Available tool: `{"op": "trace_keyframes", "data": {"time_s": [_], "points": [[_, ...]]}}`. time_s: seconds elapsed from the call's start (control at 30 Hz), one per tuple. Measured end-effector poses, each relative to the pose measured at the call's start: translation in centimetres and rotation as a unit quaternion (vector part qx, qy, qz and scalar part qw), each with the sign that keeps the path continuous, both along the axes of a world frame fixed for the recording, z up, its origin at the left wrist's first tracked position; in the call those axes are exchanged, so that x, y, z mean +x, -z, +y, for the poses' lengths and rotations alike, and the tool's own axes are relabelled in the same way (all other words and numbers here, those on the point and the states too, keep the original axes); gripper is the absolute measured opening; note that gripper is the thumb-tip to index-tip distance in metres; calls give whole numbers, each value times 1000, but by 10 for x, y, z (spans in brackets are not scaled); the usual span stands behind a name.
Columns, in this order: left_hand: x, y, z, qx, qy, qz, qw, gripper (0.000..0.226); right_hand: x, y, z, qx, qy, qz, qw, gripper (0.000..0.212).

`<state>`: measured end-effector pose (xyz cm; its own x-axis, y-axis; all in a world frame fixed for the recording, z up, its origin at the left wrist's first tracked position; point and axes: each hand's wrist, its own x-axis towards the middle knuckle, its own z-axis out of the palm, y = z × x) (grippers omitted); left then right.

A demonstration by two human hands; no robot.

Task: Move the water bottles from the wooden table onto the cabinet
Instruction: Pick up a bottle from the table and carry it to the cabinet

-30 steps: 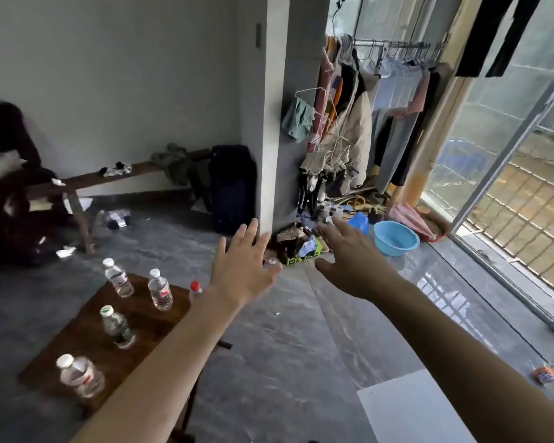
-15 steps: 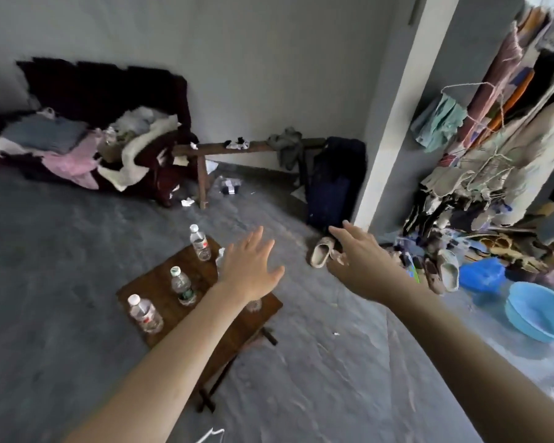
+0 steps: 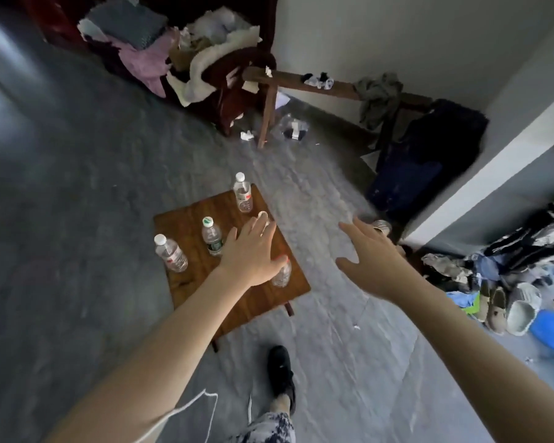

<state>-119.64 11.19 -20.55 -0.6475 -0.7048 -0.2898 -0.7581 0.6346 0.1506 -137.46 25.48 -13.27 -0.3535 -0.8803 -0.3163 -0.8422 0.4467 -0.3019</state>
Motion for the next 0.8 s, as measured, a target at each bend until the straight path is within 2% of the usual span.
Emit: {"op": "trace_keyframes", "data": {"time_s": [0.13,0.33,0.6,0.8], "points": [[-22,23,-41,23,-4,-13,1000,85,-31,21,-46,28,-18,-10,999,69],[-48,60,-84,43,5,-35,998,89,-62,68,-102,12,-26,-50,998,69],[-54,129,-85,106,-14,-28,994,95,-79,160,-133,63,-39,-96,993,69],[-50,181,-66,149,-81,-7,985,96,-85,224,-143,92,-70,-121,986,64]]}}
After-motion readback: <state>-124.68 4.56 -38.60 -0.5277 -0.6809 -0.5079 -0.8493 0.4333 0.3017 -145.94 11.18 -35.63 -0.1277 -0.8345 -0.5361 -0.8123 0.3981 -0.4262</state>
